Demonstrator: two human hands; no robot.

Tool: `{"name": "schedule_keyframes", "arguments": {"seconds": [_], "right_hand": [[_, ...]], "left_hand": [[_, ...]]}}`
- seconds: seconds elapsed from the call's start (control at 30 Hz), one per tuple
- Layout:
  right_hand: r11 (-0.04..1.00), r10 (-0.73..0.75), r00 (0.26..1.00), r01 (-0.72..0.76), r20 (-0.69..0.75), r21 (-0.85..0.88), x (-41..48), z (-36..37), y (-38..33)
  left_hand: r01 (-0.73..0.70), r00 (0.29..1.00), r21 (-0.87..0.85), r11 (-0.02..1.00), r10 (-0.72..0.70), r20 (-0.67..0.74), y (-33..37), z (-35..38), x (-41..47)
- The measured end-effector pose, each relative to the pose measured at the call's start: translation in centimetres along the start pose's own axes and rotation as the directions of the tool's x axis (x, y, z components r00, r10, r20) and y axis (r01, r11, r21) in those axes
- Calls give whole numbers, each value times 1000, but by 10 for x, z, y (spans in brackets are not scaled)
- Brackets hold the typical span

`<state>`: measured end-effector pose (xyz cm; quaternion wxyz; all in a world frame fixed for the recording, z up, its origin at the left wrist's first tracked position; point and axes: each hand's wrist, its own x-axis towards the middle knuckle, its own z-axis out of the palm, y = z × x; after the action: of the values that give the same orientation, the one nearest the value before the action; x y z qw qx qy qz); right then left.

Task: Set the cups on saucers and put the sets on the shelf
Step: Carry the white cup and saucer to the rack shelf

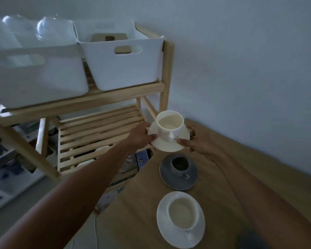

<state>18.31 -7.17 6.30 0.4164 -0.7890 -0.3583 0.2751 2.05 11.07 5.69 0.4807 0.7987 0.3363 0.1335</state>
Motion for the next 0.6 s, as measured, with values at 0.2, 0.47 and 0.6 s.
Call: {"name": "schedule_keyframes", "arguments": {"seconds": [0.2, 0.47, 0.6], "right_hand": [[998, -20, 998, 24, 68, -55, 37, 64, -16], [975, 14, 984, 26, 178, -222, 125, 127, -19], [957, 24, 981, 33, 192, -288, 182, 154, -17]], "left_hand": [[72, 996, -23, 997, -73, -46, -54, -44, 1], [175, 979, -64, 983, -180, -90, -128, -70, 57], [218, 970, -94, 971, -227, -93, -161, -80, 107]]}}
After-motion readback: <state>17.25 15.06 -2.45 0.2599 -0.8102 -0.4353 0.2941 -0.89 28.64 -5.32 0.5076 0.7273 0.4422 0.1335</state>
